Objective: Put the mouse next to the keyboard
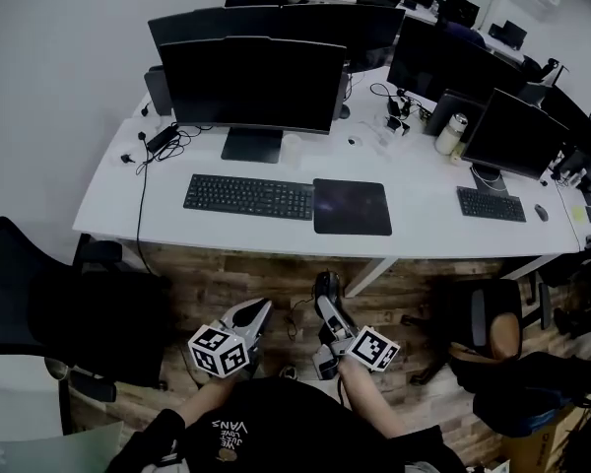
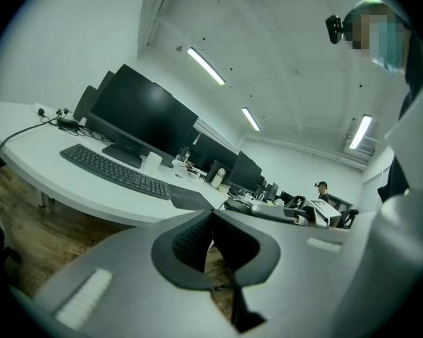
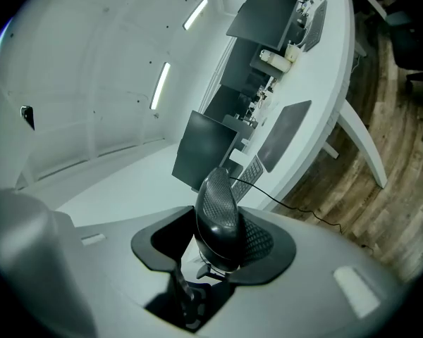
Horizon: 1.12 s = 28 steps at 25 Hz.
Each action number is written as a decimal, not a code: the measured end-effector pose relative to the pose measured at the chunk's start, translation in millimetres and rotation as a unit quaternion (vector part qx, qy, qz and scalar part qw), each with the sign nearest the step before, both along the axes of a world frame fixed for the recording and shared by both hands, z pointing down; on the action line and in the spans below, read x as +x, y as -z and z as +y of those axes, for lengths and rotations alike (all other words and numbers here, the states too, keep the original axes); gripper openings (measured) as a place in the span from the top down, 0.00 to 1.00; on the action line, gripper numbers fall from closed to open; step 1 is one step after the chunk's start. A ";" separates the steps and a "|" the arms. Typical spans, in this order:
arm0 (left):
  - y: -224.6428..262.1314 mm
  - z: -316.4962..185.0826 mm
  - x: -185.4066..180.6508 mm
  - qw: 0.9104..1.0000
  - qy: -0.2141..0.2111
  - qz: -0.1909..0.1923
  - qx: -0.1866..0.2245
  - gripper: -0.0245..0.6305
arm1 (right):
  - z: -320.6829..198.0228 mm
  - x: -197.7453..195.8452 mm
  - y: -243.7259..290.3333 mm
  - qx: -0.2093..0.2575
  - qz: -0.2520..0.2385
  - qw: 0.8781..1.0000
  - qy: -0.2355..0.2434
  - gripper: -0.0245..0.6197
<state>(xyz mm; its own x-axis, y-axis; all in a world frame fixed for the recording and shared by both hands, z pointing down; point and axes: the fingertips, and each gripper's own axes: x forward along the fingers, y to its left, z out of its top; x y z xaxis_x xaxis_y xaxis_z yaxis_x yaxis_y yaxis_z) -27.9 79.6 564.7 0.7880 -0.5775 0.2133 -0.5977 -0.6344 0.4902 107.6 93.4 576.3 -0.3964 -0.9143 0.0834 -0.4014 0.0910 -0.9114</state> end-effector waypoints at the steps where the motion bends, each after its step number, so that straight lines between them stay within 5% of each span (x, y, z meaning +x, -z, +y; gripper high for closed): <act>1: 0.9 -4.5 3.5 1.000 0.001 0.000 0.001 0.96 | -3.1 3.5 -1.7 -0.005 0.001 1.000 -0.001 0.69; 12: -2.0 -82.1 24.0 1.000 -0.021 0.005 -0.002 0.96 | -67.6 19.5 -10.1 -0.024 0.018 0.999 -0.018 0.69; 28: -0.5 -219.9 31.3 0.994 -0.111 0.006 -0.002 0.96 | -186.7 24.4 -21.2 -0.041 0.047 0.994 -0.094 0.69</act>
